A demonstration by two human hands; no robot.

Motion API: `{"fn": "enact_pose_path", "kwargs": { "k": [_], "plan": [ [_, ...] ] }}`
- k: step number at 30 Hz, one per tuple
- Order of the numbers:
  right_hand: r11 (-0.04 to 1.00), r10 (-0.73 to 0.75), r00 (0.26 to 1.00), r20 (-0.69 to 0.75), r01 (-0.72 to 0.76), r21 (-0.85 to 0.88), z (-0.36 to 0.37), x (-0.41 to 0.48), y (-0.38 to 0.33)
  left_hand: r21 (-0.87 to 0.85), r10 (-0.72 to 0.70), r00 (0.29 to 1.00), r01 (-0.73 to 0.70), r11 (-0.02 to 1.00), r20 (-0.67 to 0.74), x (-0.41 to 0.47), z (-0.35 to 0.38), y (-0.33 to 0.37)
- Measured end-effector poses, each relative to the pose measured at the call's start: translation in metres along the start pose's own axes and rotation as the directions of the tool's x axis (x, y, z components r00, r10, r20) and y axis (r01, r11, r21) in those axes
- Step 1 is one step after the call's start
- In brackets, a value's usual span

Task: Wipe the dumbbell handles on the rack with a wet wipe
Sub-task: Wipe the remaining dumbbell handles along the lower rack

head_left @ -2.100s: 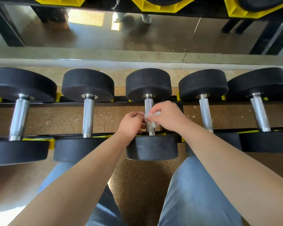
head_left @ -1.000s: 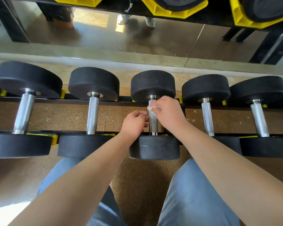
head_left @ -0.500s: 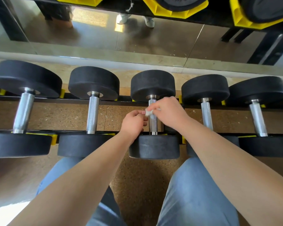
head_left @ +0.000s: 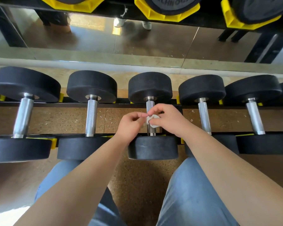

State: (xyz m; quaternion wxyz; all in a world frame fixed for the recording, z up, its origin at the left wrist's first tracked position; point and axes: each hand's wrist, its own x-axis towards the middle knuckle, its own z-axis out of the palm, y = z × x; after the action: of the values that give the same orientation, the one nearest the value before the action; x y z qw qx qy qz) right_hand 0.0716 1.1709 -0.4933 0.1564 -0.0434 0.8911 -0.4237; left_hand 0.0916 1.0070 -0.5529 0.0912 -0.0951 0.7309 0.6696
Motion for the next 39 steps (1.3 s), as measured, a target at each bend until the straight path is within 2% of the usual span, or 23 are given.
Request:
{"fn": "enact_pose_path", "kwargs": {
  "k": [4, 10, 15, 19, 22, 24, 25, 27, 31, 33, 35, 36, 37, 39],
  "plan": [
    [0.958, 0.111, 0.981, -0.162, -0.062, 0.279, 0.009, 0.0, 0.002, -0.012, 0.135, 0.991, -0.135, 0.991, 0.021, 0.0, -0.001, 0.002],
    [0.898, 0.203, 0.968, -0.147, -0.125, 0.421, 0.015, -0.003, 0.004, -0.01, 0.153, 0.988, -0.153, 0.988, 0.026, 0.007, -0.005, 0.013],
    [0.959, 0.156, 0.942, -0.296, -0.073, 0.274, 0.022, -0.002, 0.007, 0.043, 0.073, 0.982, -0.067, 0.997, -0.176, 0.029, 0.002, 0.023],
    [0.952, 0.22, 0.916, -0.335, -0.126, 0.28, 0.021, 0.0, 0.012, 0.059, -0.082, 0.996, 0.084, 0.995, -0.036, 0.018, 0.007, 0.016],
    [0.97, 0.19, 0.94, -0.285, -0.136, 0.2, 0.022, 0.002, 0.01, 0.273, -0.145, 0.984, 0.111, 0.956, 0.105, 0.002, 0.0, 0.013],
    [0.982, 0.16, 0.946, -0.283, -0.124, 0.14, 0.024, 0.003, 0.01, 0.374, -0.166, 0.979, 0.109, 0.921, 0.123, 0.004, -0.003, 0.016],
    [0.984, 0.154, 0.944, -0.291, -0.121, 0.127, 0.024, 0.003, 0.01, 0.347, -0.162, 0.981, 0.114, 0.931, 0.112, 0.008, -0.002, 0.018],
    [0.984, 0.156, 0.937, -0.312, -0.119, 0.134, 0.023, 0.002, 0.009, 0.178, -0.143, 0.988, 0.13, 0.975, 0.063, 0.017, 0.004, 0.024],
    [0.97, 0.199, 0.922, -0.333, -0.137, 0.201, 0.02, -0.002, 0.01, -0.097, -0.137, 0.98, 0.124, 0.988, -0.144, 0.044, 0.017, 0.034],
    [0.963, 0.216, 0.91, -0.353, -0.14, 0.229, 0.02, -0.002, 0.011, -0.124, -0.18, 0.977, 0.166, 0.978, -0.111, 0.048, 0.015, 0.034],
    [0.956, 0.231, 0.906, -0.355, -0.144, 0.254, 0.02, -0.001, 0.012, -0.078, -0.253, 0.966, 0.257, 0.963, 0.055, 0.04, 0.003, 0.032],
    [0.955, 0.234, 0.908, -0.348, -0.148, 0.256, 0.02, -0.001, 0.012, 0.014, -0.312, 0.939, 0.313, 0.95, 0.147, 0.033, -0.004, 0.028],
    [0.955, 0.237, 0.911, -0.338, -0.154, 0.255, 0.02, 0.0, 0.011, 0.175, -0.366, 0.905, 0.333, 0.927, 0.216, 0.026, -0.01, 0.025],
    [0.956, 0.238, 0.918, -0.316, -0.164, 0.245, 0.02, 0.003, 0.011, 0.502, -0.391, 0.892, 0.236, 0.832, 0.227, 0.017, -0.017, 0.019]
  ]
}}
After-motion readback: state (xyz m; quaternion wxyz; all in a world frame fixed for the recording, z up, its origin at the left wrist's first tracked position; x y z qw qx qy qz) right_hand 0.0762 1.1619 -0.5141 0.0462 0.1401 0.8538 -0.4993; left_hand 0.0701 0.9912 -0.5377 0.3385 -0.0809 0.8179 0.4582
